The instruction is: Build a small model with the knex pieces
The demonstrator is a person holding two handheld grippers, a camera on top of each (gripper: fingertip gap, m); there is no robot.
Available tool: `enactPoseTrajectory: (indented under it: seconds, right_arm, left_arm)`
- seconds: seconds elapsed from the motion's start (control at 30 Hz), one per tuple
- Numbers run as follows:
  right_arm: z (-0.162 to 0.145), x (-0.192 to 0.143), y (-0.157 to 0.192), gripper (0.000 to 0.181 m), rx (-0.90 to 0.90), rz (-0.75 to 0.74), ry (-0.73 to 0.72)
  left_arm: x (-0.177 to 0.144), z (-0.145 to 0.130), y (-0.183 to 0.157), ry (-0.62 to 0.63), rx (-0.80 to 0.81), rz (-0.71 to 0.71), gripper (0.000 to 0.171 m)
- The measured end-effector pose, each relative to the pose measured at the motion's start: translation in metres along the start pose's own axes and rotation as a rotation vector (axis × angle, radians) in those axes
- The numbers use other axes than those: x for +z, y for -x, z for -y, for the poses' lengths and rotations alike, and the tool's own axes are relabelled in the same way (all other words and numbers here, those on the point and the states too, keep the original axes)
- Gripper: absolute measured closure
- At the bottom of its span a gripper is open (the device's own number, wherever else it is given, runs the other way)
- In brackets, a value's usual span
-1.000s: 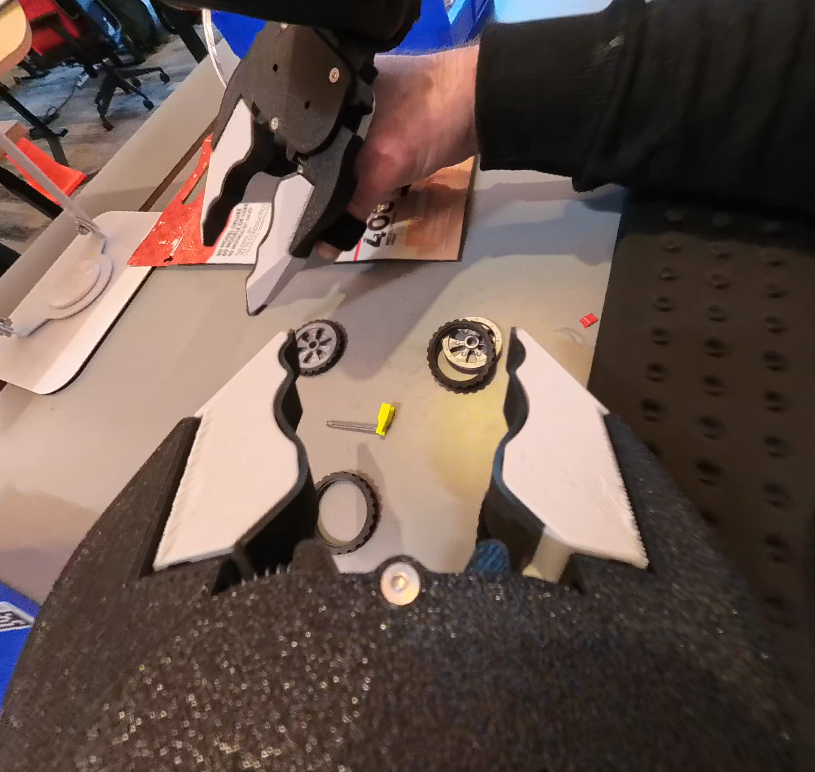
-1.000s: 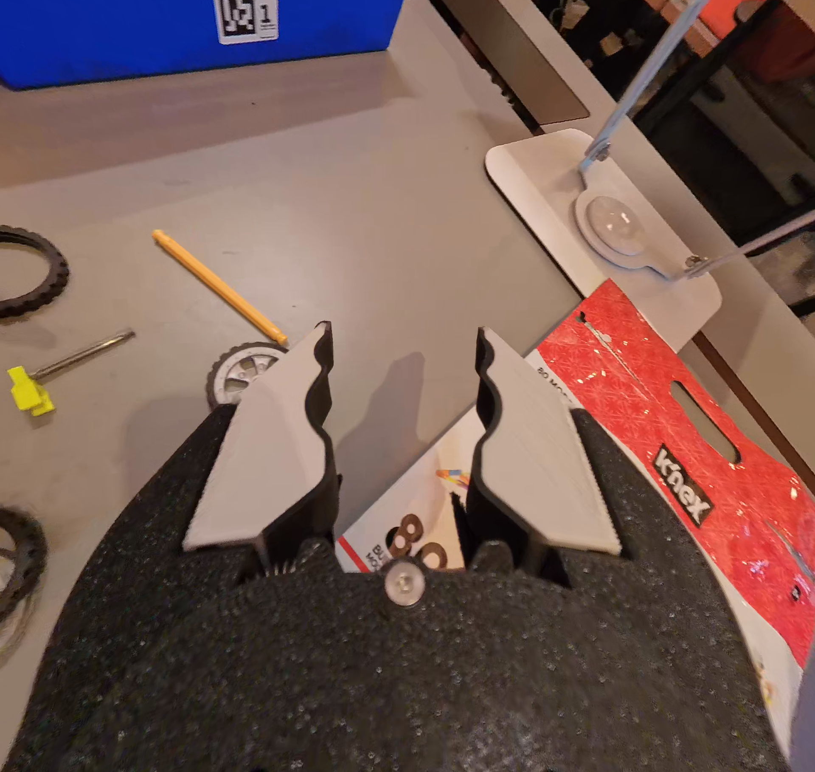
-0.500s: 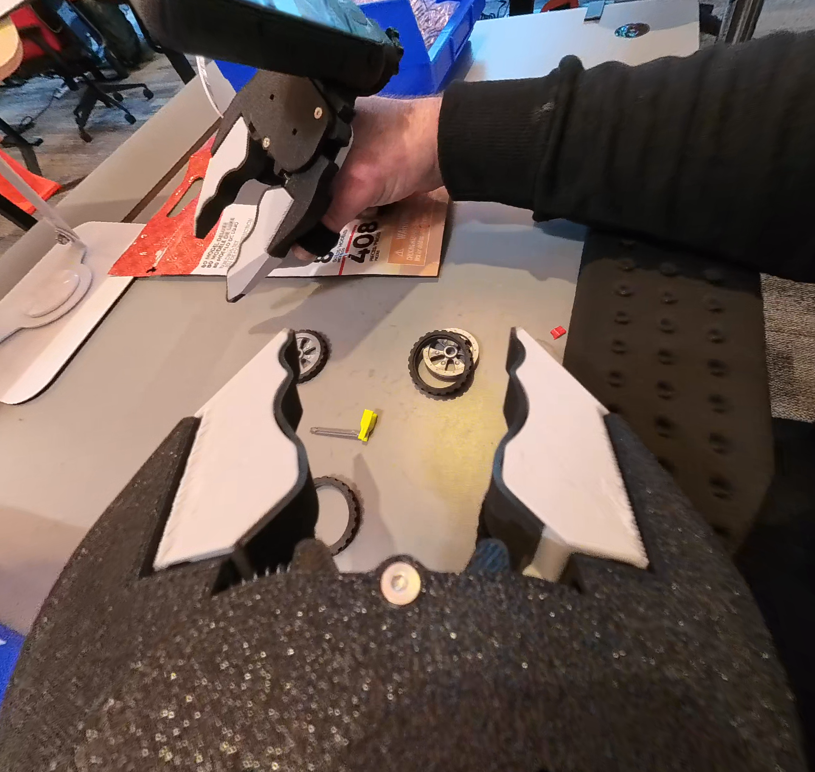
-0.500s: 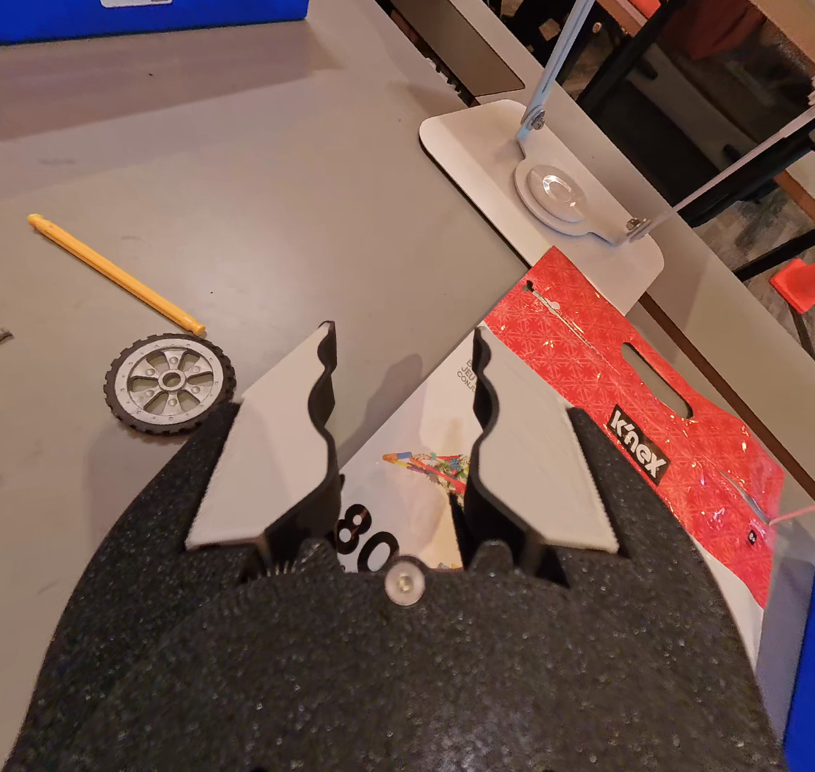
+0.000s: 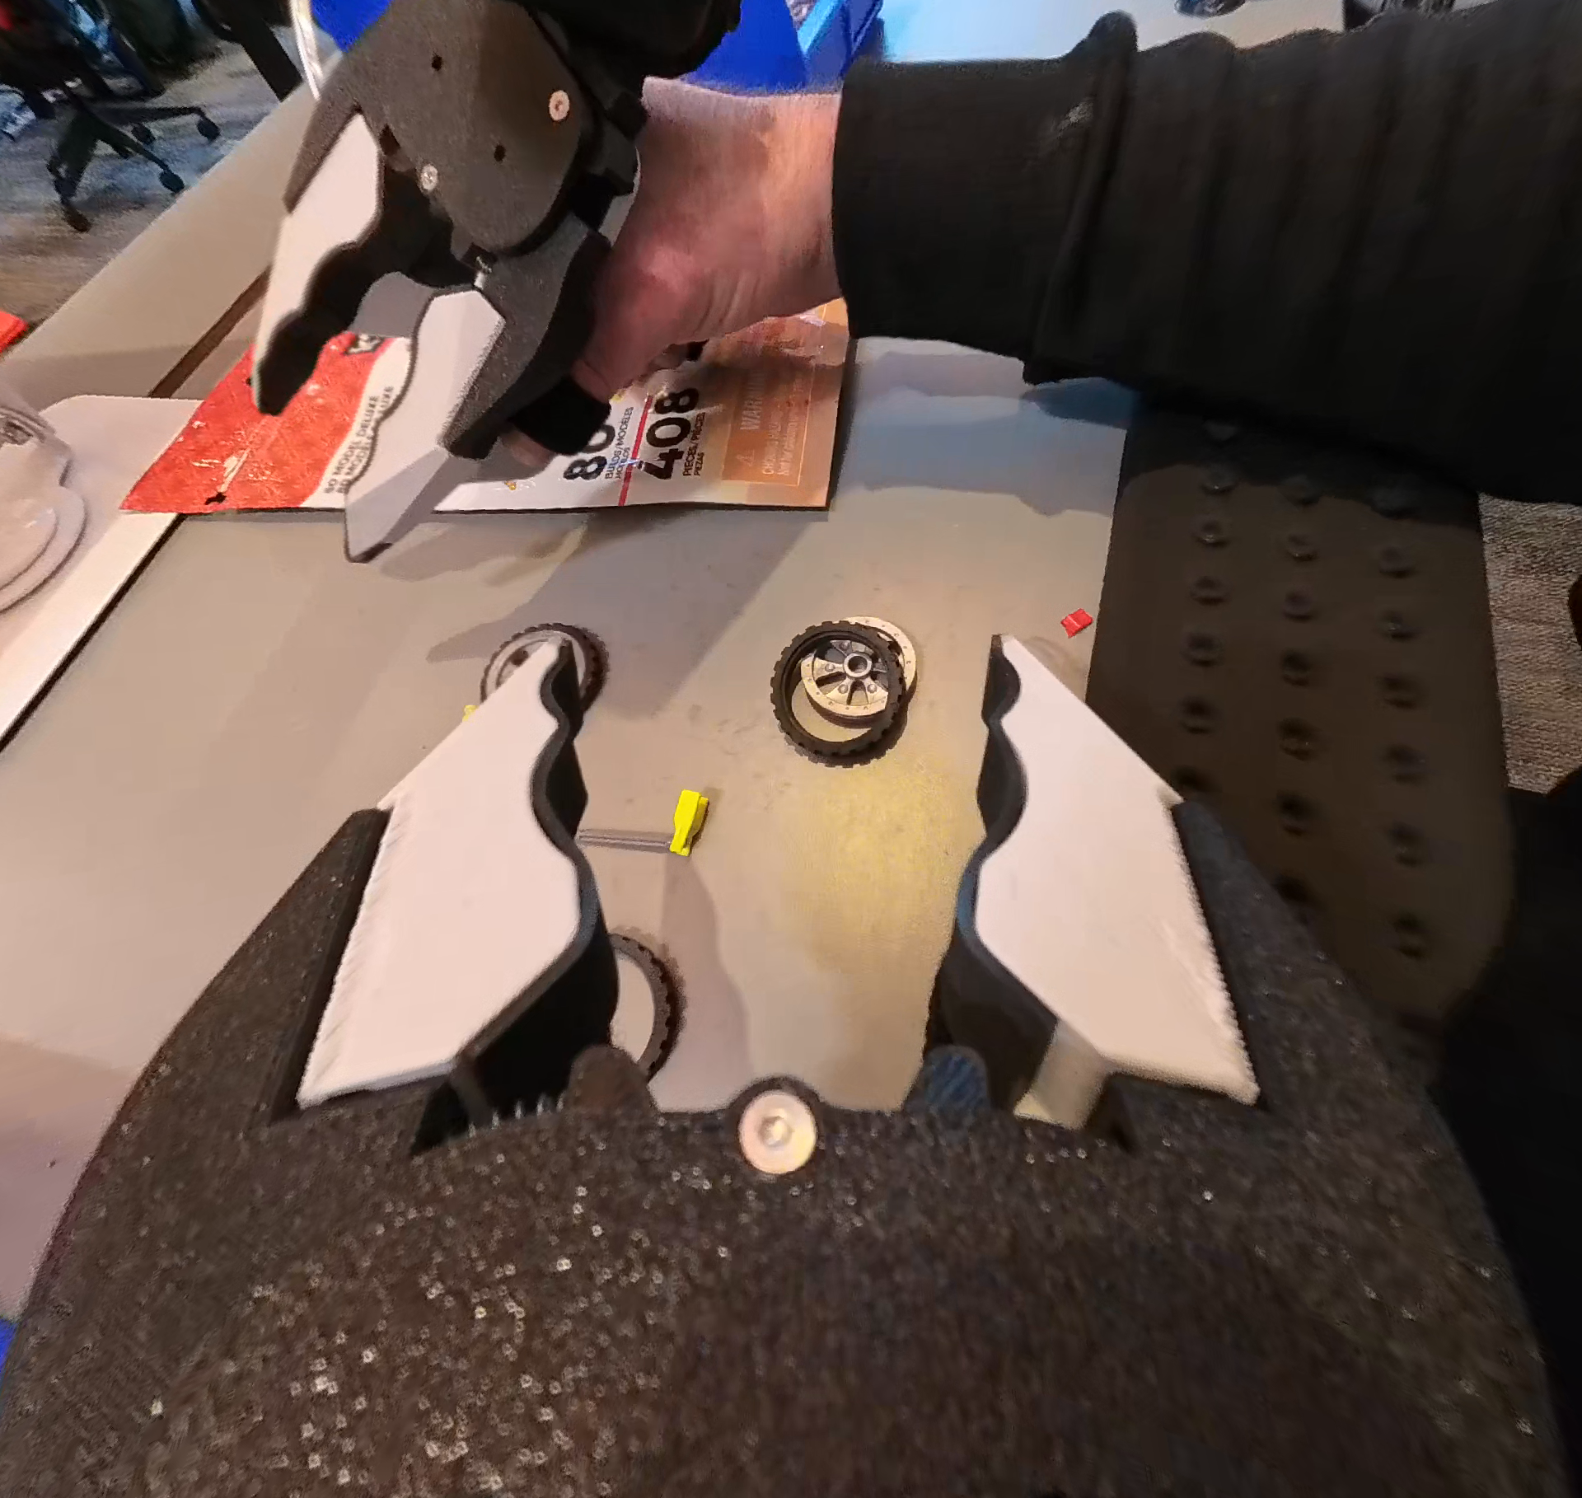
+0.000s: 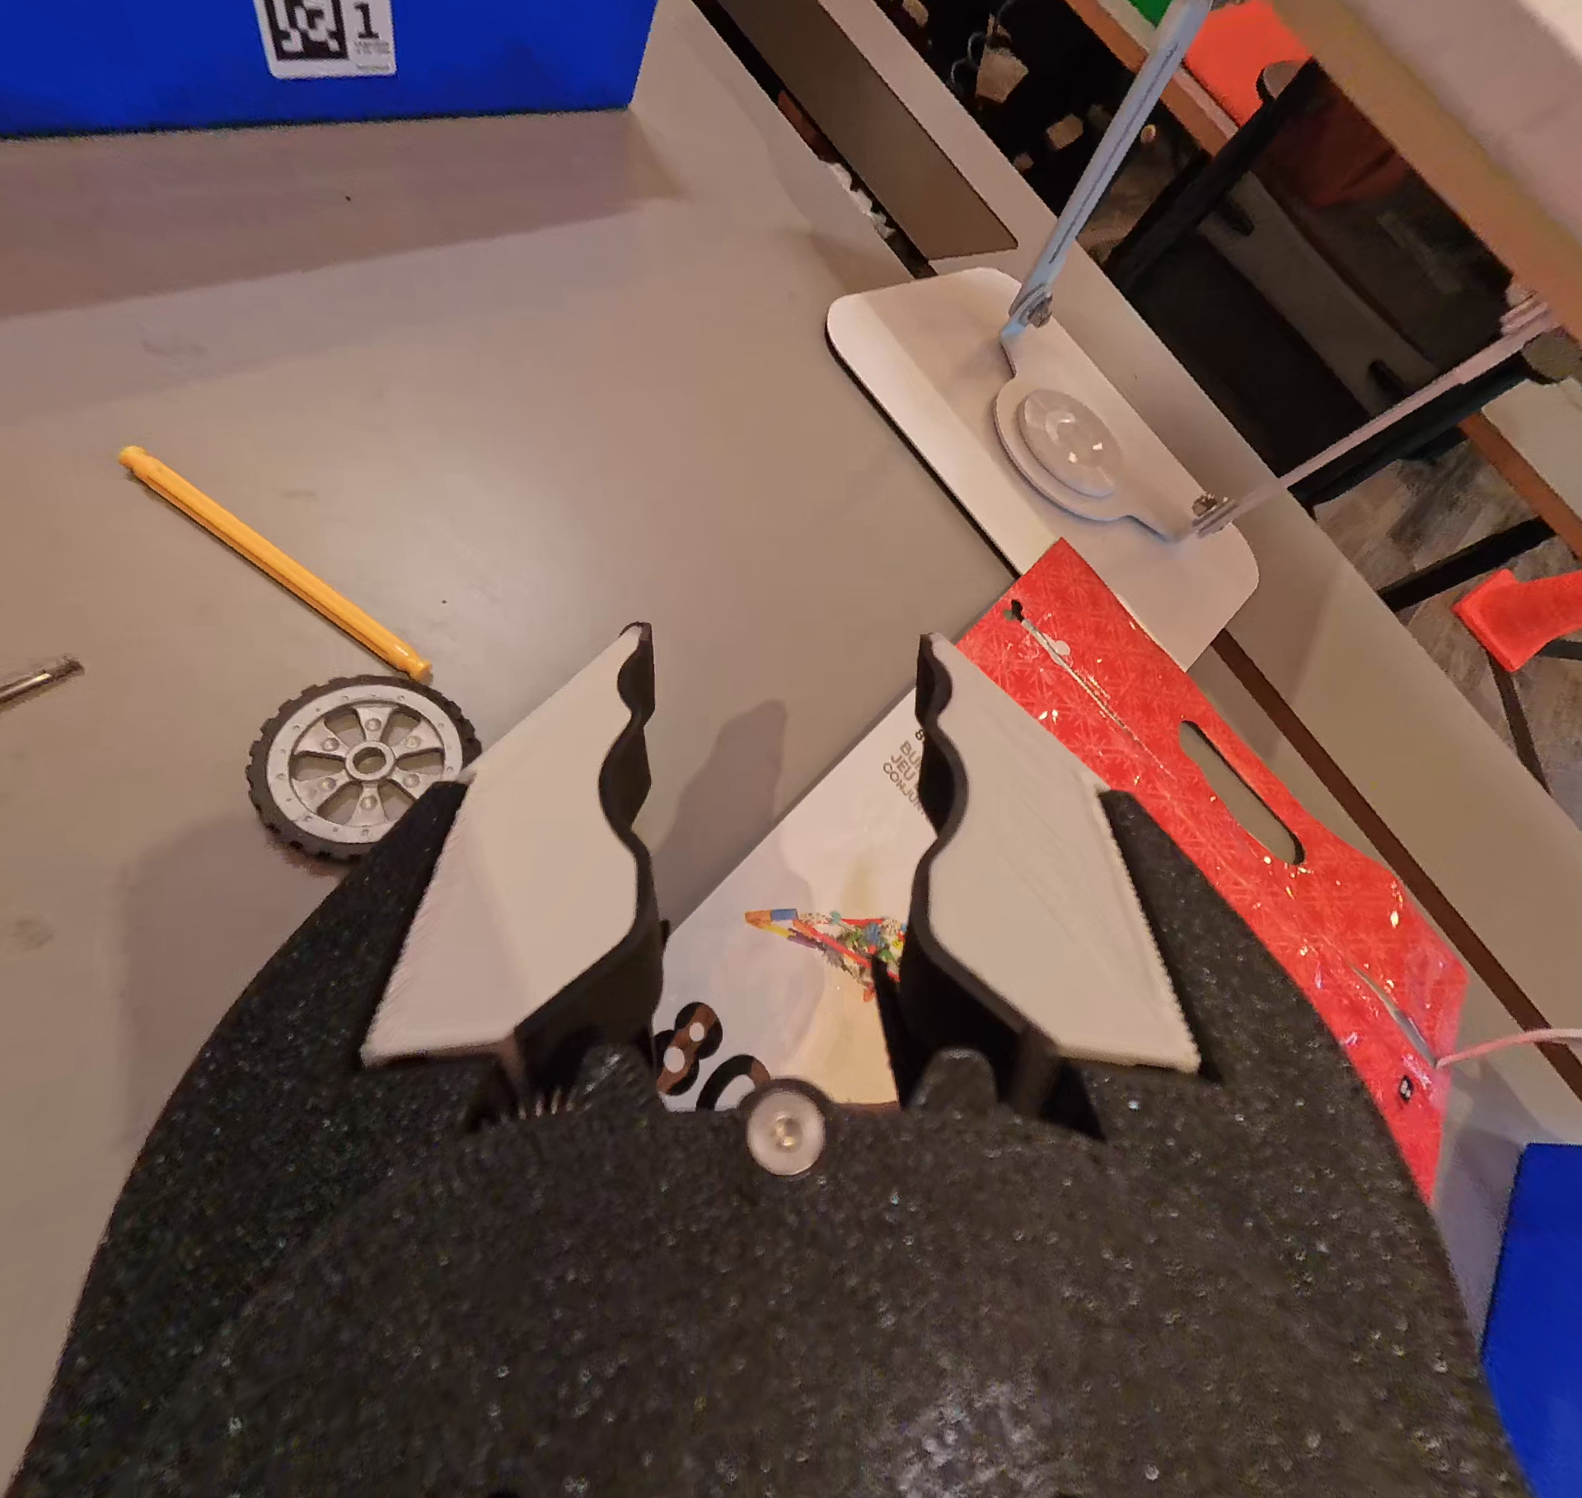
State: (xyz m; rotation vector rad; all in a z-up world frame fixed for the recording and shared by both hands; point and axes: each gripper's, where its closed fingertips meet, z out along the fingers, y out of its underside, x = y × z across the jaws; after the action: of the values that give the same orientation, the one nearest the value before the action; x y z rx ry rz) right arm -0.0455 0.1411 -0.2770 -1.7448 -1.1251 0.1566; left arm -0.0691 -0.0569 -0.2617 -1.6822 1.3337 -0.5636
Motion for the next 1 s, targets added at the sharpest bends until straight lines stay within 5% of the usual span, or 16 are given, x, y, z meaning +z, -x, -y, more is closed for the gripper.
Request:
enactPoseTrajectory:
  seconds: [0.33,0.57,0.8,1.0]
  right_arm:
    - [0.019,-0.005,0.013,0.120,-0.053,0.027,-0.044]
    - [0.027,-0.003,0.027,0.120,-0.079,0.055,-0.070]
    - [0.025,-0.003,0.029,0.120,-0.090,0.046,-0.070]
    - [0.028,-0.009,0.030,0.120,-0.065,0.064,-0.103]
  left_arm:
    - [0.005,-0.003,0.004,-0.002,0.020,0.005,0.080]
    - [-0.024,0.026,0.018,-0.180,0.070,0.049,0.081]
    - [-0.115,0.033,0.074,-0.343,-0.052,0.314,0.080]
    - [-0.228,-0.027,0.115,-0.305,-0.208,0.645,0.069]
